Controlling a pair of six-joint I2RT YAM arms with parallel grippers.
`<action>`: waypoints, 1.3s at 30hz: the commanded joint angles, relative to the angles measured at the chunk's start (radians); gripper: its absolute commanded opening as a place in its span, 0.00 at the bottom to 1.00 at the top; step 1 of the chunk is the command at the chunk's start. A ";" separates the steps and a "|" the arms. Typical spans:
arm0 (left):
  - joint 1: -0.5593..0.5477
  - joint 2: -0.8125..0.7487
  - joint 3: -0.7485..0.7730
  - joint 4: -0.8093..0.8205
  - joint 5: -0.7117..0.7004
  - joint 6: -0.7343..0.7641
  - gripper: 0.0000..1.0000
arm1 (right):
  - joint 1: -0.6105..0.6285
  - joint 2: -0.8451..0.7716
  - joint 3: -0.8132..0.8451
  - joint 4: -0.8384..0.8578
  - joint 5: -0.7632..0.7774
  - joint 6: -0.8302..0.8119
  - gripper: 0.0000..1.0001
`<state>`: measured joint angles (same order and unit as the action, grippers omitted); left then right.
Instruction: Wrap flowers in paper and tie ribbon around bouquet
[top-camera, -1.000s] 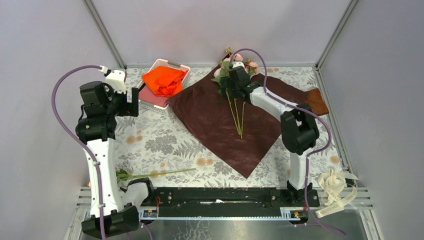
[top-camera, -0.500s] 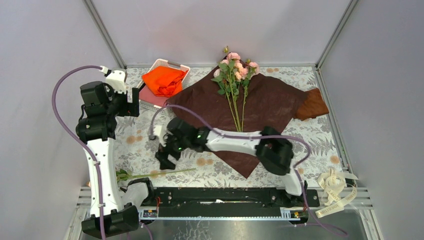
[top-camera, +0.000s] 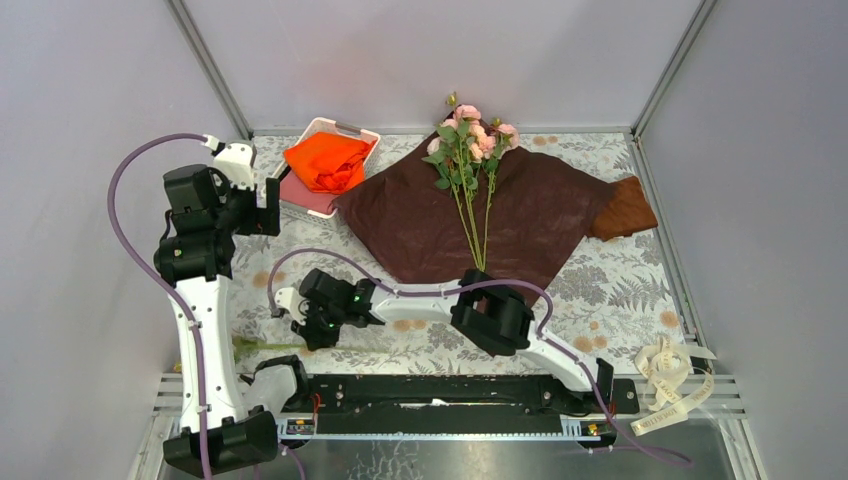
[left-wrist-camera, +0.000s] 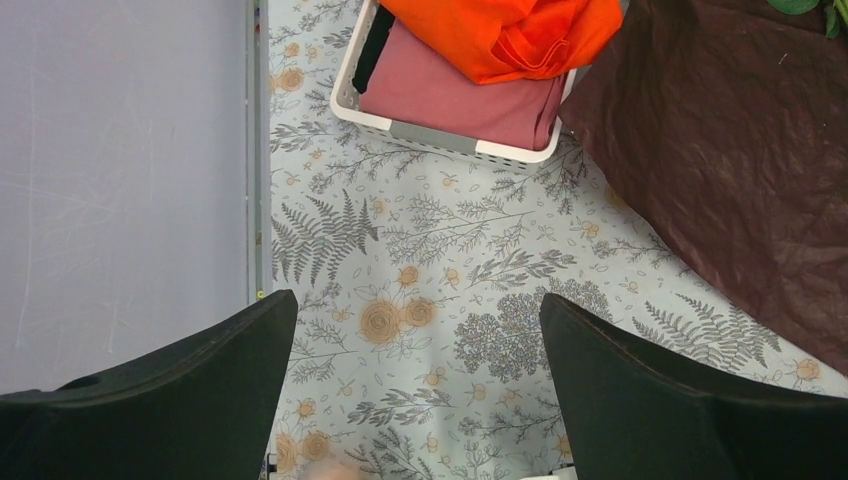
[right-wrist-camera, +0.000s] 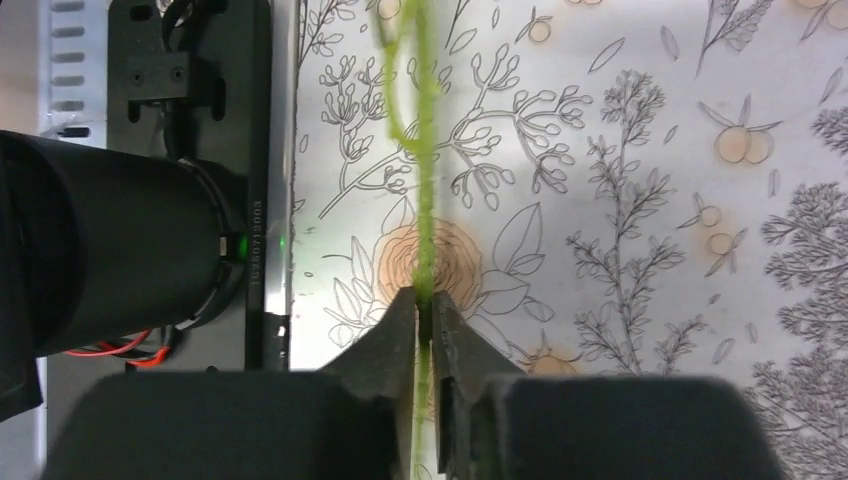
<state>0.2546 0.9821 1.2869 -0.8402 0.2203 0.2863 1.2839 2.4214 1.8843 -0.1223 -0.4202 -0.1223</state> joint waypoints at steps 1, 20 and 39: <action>0.006 -0.012 -0.010 0.017 0.011 -0.003 0.99 | -0.001 -0.027 -0.012 -0.035 0.074 0.000 0.00; 0.007 0.018 0.046 0.021 0.008 0.001 0.99 | -0.265 -1.003 -0.718 -0.053 0.389 0.196 0.00; -0.026 0.072 -0.292 0.301 0.255 -0.411 0.82 | -0.830 -0.741 -0.612 0.148 0.566 0.408 0.05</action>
<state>0.2455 1.0294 1.0641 -0.6788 0.4225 0.0204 0.4786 1.5085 1.0786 -0.0406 0.1406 0.3122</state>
